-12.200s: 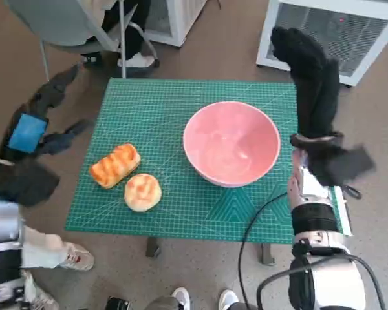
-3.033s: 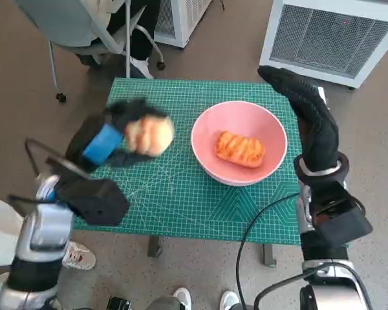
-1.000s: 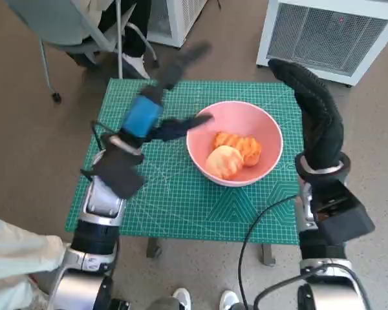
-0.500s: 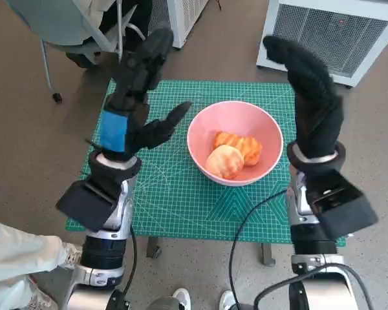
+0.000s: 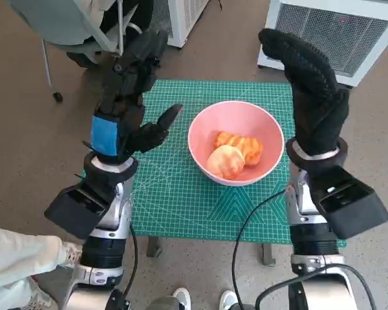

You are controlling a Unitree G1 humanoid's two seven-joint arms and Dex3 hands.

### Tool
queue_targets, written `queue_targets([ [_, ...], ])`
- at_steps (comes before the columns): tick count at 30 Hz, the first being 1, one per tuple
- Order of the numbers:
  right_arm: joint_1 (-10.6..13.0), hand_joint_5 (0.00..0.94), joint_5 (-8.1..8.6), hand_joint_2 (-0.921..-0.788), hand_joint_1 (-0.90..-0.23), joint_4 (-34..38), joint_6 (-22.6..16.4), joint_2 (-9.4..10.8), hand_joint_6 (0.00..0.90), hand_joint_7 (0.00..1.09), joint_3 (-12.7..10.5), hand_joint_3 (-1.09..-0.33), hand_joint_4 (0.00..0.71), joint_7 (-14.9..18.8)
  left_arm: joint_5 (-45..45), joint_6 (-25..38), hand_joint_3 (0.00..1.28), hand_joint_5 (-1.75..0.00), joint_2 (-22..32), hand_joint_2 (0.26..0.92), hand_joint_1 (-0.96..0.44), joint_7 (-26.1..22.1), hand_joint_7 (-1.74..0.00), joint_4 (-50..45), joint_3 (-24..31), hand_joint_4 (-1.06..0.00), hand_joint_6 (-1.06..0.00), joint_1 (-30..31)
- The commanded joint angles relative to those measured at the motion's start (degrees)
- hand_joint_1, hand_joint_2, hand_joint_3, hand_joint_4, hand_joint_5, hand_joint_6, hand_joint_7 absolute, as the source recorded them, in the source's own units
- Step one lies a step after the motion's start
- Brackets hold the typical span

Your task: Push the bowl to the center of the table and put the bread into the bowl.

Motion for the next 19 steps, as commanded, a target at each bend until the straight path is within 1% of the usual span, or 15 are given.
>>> queue_targets([
  [1,0.77,0.102,1.26,-0.921,-0.579,-0.19,1.05,0.45,0.058,0.77,-0.13,-0.745,0.316,1.22,-0.04,-0.67,0.36,-0.01,-0.18,0.921,-0.39,-0.37,-0.44,-0.66,-0.31,-0.34,-0.18,0.72],
  [10,0.99,0.096,0.84,-0.921,-0.580,-0.83,1.54,0.67,0.058,0.77,-0.31,-0.740,0.319,1.30,0.84,0.05,0.37,0.00,-0.30,0.921,-0.39,-0.15,-0.44,-1.63,-0.99,-0.34,-0.18,1.38],
  [19,1.03,0.091,1.01,-0.921,-0.578,-1.31,2.37,0.55,0.060,0.77,-0.49,-0.738,0.322,1.47,0.49,0.96,0.37,0.00,-0.10,0.921,-0.39,-0.22,-0.44,-2.39,-1.19,-0.34,-0.17,1.59],
])
